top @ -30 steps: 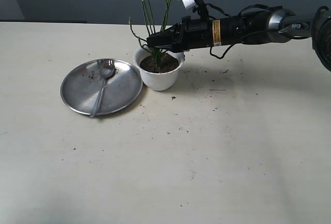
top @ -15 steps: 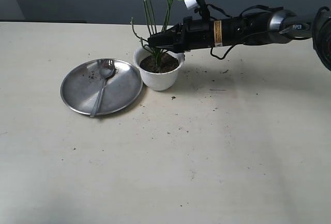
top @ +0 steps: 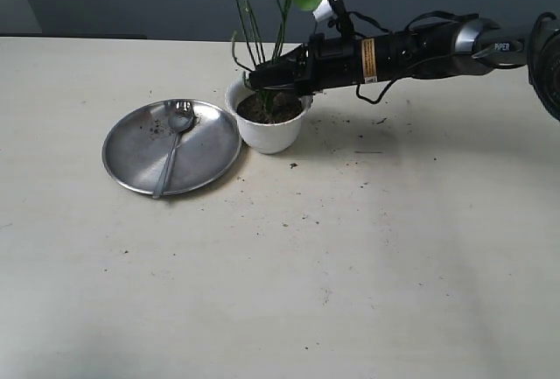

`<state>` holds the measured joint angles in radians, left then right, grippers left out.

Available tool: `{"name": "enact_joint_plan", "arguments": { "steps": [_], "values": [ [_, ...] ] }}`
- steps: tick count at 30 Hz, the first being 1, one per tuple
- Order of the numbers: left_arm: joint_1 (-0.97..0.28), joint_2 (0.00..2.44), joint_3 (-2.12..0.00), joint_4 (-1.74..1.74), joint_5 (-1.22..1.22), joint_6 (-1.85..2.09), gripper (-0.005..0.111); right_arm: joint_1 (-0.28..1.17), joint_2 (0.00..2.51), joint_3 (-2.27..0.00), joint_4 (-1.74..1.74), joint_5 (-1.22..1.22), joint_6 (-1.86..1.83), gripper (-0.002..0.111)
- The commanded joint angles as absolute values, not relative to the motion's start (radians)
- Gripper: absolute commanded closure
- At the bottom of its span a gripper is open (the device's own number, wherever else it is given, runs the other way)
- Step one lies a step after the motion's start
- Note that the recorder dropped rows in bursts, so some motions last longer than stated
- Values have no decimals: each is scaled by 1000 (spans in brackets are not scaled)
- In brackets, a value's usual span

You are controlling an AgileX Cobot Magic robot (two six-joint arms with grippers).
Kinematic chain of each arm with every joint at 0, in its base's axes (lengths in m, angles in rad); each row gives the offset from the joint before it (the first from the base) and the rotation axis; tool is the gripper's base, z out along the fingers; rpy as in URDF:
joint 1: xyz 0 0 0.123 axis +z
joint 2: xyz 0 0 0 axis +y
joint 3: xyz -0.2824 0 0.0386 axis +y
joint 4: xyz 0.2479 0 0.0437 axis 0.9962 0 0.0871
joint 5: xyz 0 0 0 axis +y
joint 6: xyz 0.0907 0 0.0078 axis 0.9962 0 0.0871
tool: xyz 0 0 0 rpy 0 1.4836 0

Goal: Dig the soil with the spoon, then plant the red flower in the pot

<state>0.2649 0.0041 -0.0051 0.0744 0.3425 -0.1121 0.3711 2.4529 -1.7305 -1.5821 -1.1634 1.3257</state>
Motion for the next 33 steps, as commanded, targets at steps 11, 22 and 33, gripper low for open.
{"name": "enact_joint_plan", "arguments": {
  "steps": [11, 22, 33],
  "values": [
    [258, 0, 0, 64, 336, -112, 106, 372, 2466, -1711, -1646, -1131, 1335, 72],
    [258, 0, 0, 64, 336, -112, 106, 370, 2414, -1711, -1658, -1106, 1335, 72],
    [258, 0, 0, 64, 336, -112, 106, 355, 2393, -1711, -1653, -1108, 1338, 72]
  ]
}}
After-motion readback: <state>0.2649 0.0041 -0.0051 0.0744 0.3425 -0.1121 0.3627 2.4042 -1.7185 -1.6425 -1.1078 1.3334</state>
